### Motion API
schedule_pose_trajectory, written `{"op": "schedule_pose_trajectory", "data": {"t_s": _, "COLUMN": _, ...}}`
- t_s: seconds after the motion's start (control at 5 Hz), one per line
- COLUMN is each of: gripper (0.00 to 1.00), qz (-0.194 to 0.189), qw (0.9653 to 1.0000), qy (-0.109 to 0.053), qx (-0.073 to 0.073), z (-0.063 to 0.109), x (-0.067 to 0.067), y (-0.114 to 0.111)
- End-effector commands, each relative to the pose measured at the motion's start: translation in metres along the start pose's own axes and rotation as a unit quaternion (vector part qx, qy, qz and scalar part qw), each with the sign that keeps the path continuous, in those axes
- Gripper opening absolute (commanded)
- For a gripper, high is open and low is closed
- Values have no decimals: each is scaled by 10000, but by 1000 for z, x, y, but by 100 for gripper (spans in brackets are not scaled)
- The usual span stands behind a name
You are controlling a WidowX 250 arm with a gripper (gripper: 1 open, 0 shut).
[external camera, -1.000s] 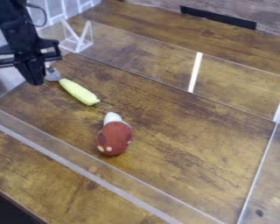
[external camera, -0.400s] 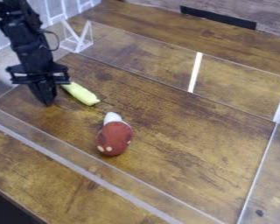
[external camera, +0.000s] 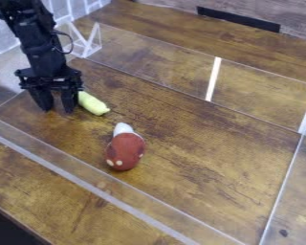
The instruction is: Move the green spoon to the left
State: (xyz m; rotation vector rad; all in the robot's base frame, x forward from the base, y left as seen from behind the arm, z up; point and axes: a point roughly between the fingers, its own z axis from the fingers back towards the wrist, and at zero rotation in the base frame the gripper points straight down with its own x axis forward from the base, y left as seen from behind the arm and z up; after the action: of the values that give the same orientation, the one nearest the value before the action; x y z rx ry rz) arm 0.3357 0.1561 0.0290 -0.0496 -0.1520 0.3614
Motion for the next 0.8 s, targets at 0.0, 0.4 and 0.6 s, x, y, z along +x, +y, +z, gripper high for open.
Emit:
{"op": "schedule_pose_trajectory", "data": {"t_s": 0.0, "gripper": 100, "qz": 33, "qw": 9997, "qy": -260, "qx": 10, "z": 20, "x": 7, "y": 3}}
{"op": "schedule_pose_trajectory", "data": {"t_s": 0.4, "gripper": 100, "qz": 101, "qw": 9997, "qy": -234, "qx": -53, "z": 18, "x": 12, "y": -3}}
{"op": "schedule_pose_trajectory", "data": {"t_s": 0.6, "gripper": 100, "qz": 166, "qw": 9996, "qy": -231, "qx": -79, "z": 13, "x": 18, "y": -4}}
